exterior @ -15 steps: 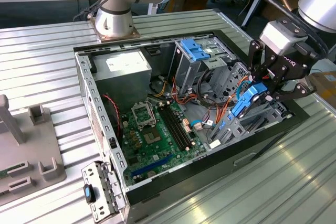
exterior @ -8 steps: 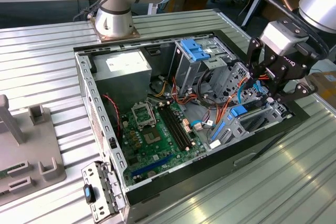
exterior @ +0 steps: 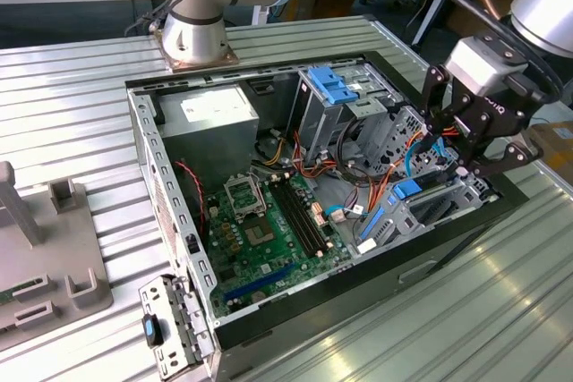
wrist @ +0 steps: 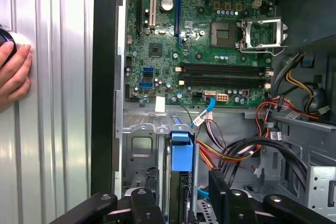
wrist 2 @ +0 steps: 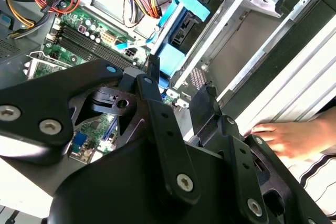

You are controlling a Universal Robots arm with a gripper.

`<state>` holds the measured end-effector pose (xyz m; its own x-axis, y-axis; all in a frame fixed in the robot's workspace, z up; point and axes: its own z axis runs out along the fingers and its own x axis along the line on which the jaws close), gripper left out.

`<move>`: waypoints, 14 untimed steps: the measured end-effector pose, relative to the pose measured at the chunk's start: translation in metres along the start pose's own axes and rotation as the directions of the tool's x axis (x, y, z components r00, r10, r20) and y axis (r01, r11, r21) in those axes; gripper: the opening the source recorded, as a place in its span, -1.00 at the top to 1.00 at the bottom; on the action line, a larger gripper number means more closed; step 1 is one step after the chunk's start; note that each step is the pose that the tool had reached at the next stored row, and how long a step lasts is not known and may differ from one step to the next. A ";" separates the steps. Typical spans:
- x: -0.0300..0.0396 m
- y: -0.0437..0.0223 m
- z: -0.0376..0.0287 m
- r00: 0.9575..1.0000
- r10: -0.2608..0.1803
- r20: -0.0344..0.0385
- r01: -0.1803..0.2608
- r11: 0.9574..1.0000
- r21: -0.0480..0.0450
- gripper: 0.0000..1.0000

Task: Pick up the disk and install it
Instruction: 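Insert the disk into the insertion slot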

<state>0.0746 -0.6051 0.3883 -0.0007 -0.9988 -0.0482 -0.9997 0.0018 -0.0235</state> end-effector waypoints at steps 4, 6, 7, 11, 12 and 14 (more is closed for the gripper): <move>0.0009 0.0000 -0.0001 1.000 0.000 0.000 0.000 1.000 0.000 0.00; 0.0013 0.0000 0.0000 1.000 0.000 0.000 0.000 1.000 0.000 0.00; 0.0014 0.0000 0.0000 1.000 0.000 0.000 0.000 1.000 0.000 0.00; 0.0011 -0.0023 0.0000 1.000 0.000 0.000 0.000 1.000 0.000 0.00; 0.0010 -0.0035 0.0000 1.000 0.000 0.000 0.000 1.000 0.000 0.00; 0.0008 -0.0055 0.0001 1.000 0.000 0.000 0.000 1.000 0.000 0.00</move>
<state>0.0801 -0.6059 0.3883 -0.0006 -0.9988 -0.0482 -0.9997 0.0018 -0.0235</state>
